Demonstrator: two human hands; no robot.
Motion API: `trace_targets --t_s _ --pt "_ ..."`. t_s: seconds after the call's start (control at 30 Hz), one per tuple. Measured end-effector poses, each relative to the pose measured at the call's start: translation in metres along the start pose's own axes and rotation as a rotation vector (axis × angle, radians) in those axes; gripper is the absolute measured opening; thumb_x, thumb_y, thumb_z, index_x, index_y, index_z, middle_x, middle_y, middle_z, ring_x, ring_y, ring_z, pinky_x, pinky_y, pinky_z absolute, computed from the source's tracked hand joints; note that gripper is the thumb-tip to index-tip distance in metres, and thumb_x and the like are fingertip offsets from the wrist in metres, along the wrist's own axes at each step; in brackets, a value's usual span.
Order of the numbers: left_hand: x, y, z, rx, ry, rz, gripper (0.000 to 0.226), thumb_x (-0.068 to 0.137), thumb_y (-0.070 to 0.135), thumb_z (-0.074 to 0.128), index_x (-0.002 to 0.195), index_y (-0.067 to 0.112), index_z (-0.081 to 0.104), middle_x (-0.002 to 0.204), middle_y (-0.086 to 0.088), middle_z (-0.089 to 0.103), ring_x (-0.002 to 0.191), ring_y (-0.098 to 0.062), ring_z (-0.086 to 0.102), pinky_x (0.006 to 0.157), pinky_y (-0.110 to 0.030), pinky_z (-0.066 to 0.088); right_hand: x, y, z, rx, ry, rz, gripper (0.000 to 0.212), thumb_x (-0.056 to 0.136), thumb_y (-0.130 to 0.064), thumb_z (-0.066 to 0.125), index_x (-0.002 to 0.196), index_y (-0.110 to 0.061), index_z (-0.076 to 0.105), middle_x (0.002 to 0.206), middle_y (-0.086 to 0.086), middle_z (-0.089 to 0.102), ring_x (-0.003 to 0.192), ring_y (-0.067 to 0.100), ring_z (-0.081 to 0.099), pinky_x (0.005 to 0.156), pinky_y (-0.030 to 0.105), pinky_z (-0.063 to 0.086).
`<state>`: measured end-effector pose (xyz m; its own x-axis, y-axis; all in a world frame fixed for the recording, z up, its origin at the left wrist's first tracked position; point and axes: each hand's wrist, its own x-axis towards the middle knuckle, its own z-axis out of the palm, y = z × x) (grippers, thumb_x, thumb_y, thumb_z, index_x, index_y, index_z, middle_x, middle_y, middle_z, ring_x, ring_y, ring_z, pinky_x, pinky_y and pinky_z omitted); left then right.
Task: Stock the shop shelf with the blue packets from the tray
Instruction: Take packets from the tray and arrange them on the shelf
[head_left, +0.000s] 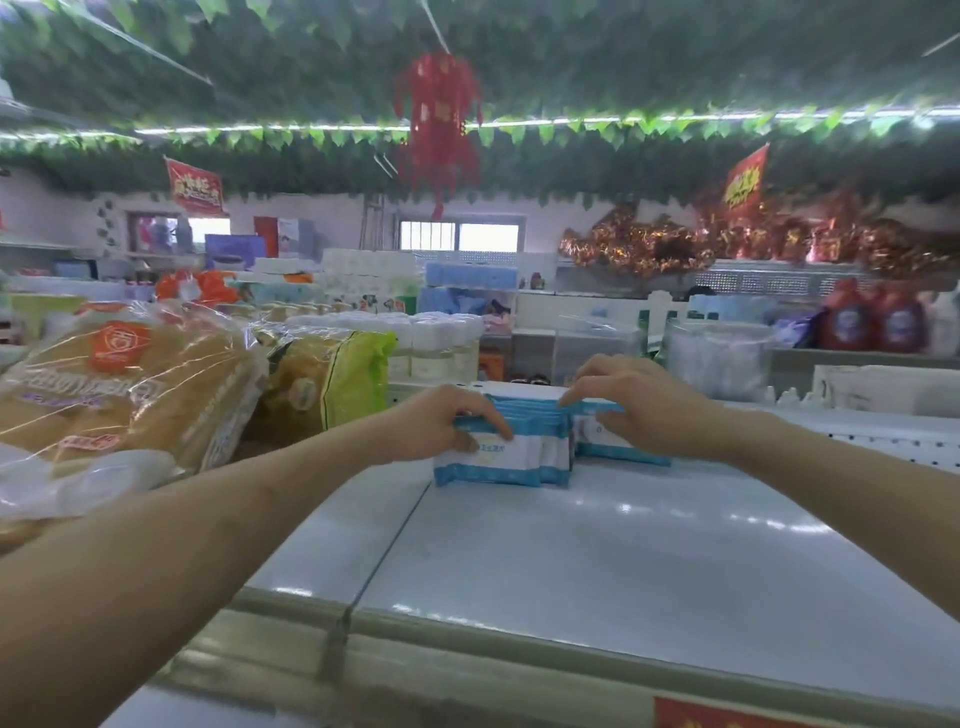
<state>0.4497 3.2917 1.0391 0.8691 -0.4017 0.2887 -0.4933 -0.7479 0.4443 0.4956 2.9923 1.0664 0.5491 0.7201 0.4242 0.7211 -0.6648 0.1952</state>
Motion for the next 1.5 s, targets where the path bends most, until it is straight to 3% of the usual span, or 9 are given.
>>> trace_targets --t_s 0.27,0.5,0.63,0.77,0.87,1.07,1.2,1.3,1.5 --pt "0.035 0.000 0.024 0.075 0.035 0.102 0.040 0.086 -0.002 0.076 0.114 0.027 0.075 0.124 0.007 0.061 0.117 -0.012 0.055 0.105 -0.034 0.050 -0.043 0.013 -0.001 0.012 0.028 0.019 0.041 0.094 -0.016 0.065 0.125 -0.042 0.064 0.128 -0.016 0.055 0.113 0.008 0.052 0.100 0.039 0.046" --pt "0.026 -0.002 0.026 0.173 0.100 -0.011 0.039 0.088 0.011 0.078 0.088 0.050 0.073 0.134 0.017 0.049 0.130 -0.017 0.038 0.115 -0.051 0.037 -0.050 0.009 -0.009 0.001 -0.007 0.019 0.037 0.098 -0.021 0.062 0.128 -0.043 0.063 0.132 -0.013 0.056 0.116 0.012 0.053 0.100 0.040 0.046" --pt "-0.003 0.019 0.018 0.160 0.168 -0.074 0.031 0.090 0.009 0.075 0.096 0.040 0.076 0.138 0.010 0.051 0.130 -0.014 0.042 0.114 -0.045 0.042 -0.052 -0.001 -0.021 -0.009 -0.022 -0.051 0.034 0.101 -0.024 0.059 0.130 -0.041 0.062 0.131 -0.011 0.057 0.116 0.014 0.052 0.101 0.037 0.044" --pt "-0.053 0.045 0.014 0.193 0.284 -0.153 0.021 0.095 0.011 0.070 0.107 0.027 0.076 0.129 0.006 0.057 0.121 -0.010 0.053 0.107 -0.022 0.041 -0.048 -0.017 -0.030 0.048 -0.004 -0.153 0.031 0.100 -0.027 0.058 0.128 -0.039 0.063 0.131 -0.009 0.061 0.114 0.015 0.054 0.099 0.041 0.047" --pt "-0.107 0.063 0.017 0.241 0.340 -0.284 0.021 0.096 0.017 0.069 0.114 0.028 0.074 0.120 0.009 0.060 0.113 -0.009 0.057 0.103 -0.029 0.044 -0.046 -0.043 -0.031 0.128 0.010 -0.255 0.032 0.098 -0.026 0.060 0.128 -0.038 0.064 0.129 -0.011 0.063 0.114 0.012 0.055 0.100 0.039 0.047" --pt "-0.257 0.123 0.025 0.415 0.413 -0.656 0.034 0.103 0.030 0.059 0.137 0.027 0.062 0.135 0.006 0.060 0.121 -0.012 0.055 0.104 -0.042 0.049 -0.049 -0.143 -0.027 0.302 0.033 -0.542 0.027 0.100 -0.031 0.053 0.125 -0.034 0.065 0.110 -0.017 0.067 0.101 0.012 0.059 0.094 0.039 0.049" --pt "-0.384 0.167 0.030 0.459 0.436 -0.897 0.041 0.104 0.031 0.058 0.144 0.026 0.056 0.143 0.006 0.054 0.132 -0.015 0.051 0.108 -0.036 0.045 -0.060 -0.247 -0.030 0.345 0.060 -0.788 0.026 0.101 -0.038 0.051 0.122 -0.031 0.064 0.113 -0.010 0.068 0.106 0.015 0.060 0.092 0.039 0.049" --pt "-0.489 0.203 0.049 0.515 0.497 -1.044 0.040 0.101 0.023 0.061 0.141 0.021 0.059 0.136 0.005 0.059 0.124 -0.014 0.055 0.101 -0.024 0.040 -0.082 -0.333 -0.031 0.429 0.062 -0.968 0.027 0.101 -0.040 0.051 0.123 -0.031 0.065 0.114 -0.010 0.067 0.105 0.015 0.058 0.092 0.038 0.048" --pt "-0.697 0.291 0.137 0.471 0.523 -1.446 0.043 0.094 0.021 0.065 0.136 0.016 0.063 0.124 -0.007 0.066 0.117 -0.024 0.061 0.100 -0.030 0.043 -0.171 -0.512 0.000 0.628 -0.097 -1.217 0.027 0.098 -0.028 0.060 0.125 -0.025 0.065 0.114 -0.005 0.066 0.109 0.019 0.060 0.095 0.041 0.047"
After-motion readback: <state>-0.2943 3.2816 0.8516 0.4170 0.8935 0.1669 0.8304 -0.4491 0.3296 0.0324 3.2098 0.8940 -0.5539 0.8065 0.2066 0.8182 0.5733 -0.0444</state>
